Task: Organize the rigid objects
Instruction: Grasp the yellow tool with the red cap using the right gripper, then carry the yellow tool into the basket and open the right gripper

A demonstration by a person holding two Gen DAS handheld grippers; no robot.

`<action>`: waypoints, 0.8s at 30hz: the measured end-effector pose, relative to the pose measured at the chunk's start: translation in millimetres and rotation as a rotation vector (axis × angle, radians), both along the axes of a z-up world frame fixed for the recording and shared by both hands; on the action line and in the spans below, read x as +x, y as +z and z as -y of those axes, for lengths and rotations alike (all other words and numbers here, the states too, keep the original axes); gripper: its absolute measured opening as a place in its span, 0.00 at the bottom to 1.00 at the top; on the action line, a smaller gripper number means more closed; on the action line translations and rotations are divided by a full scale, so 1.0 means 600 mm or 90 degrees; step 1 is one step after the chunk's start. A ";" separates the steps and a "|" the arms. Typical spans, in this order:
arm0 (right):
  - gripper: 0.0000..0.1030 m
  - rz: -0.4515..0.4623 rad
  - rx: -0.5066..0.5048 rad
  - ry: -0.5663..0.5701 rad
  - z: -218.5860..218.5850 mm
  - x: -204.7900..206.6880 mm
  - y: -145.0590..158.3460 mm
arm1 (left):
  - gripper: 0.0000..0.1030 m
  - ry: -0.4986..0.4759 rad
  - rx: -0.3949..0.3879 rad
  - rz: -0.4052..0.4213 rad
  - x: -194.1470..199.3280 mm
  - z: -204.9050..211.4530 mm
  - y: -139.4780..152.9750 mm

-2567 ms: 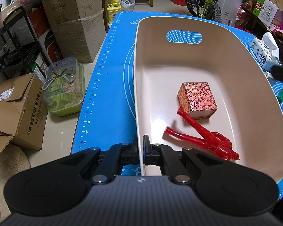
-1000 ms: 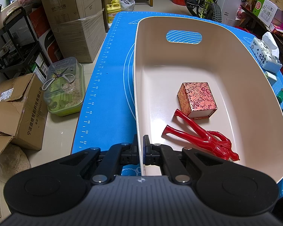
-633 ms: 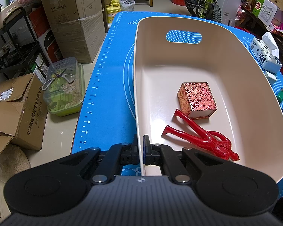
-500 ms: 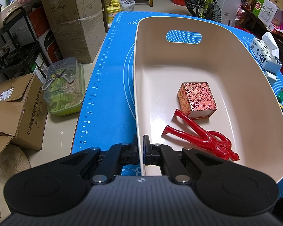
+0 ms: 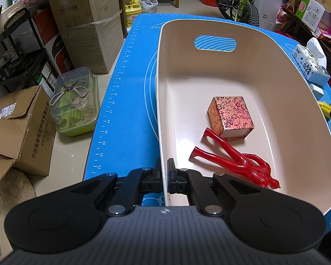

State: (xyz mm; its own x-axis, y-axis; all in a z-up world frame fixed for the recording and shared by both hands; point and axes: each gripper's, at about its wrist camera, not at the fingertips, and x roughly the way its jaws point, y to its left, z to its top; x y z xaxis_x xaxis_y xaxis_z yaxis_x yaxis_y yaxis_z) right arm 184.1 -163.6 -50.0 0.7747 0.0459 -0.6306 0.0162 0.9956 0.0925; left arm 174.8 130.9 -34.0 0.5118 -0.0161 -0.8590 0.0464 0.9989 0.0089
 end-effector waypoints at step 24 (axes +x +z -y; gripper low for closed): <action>0.48 0.096 0.044 0.181 -0.158 0.018 0.121 | 0.05 0.000 0.001 0.000 0.000 0.000 0.000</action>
State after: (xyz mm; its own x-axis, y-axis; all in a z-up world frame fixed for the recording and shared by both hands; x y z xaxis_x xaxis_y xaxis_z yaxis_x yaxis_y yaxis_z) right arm 195.0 -68.9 22.7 0.8091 0.3125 -0.4977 -0.2808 0.9495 0.1397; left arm 174.9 130.9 -34.0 0.5120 -0.0153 -0.8589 0.0467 0.9989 0.0101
